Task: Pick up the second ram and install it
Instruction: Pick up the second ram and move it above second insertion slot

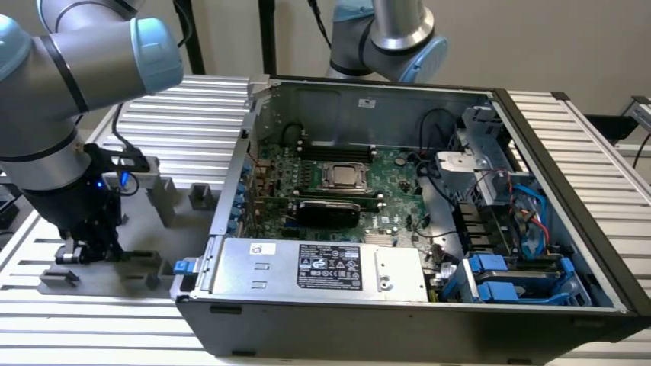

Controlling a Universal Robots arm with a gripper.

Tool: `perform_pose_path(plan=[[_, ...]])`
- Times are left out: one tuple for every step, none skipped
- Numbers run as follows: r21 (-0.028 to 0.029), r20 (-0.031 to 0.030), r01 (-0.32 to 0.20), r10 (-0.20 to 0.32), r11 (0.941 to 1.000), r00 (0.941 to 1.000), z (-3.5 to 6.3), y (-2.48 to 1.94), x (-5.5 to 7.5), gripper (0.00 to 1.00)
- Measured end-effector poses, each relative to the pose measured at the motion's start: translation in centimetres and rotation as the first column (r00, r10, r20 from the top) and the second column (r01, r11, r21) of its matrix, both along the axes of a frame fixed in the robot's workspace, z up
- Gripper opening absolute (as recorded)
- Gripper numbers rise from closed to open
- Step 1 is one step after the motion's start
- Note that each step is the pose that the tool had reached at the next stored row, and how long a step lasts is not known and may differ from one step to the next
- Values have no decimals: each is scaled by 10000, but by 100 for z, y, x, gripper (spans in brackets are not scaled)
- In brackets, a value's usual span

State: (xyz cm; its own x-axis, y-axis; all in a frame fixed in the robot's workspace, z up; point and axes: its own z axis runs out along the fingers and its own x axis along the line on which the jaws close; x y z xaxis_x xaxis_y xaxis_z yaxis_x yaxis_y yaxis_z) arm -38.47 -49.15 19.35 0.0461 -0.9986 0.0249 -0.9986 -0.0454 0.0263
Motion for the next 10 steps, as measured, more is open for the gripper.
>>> perform_pose_path(plan=[[-1, -1, -1, 1, 10000, 10000, 0, 0, 1, 14], [-1, -2, -1, 1, 10000, 10000, 1, 0, 1, 14], [-1, -1, 0, 0, 10000, 10000, 0, 0, 1, 14], [-1, -2, -1, 1, 10000, 10000, 0, 0, 1, 14], [0, -1, -1, 1, 10000, 10000, 0, 0, 1, 14], [-1, -1, 0, 0, 10000, 10000, 0, 0, 1, 14], [-1, -1, -1, 1, 10000, 10000, 0, 0, 1, 14], [-1, -1, 0, 0, 10000, 10000, 1, 0, 1, 14], [-1, -1, 10, -10, 10000, 10000, 1, 0, 1, 14], [-2, -1, 36, -36, 10000, 10000, 1, 0, 1, 14]])
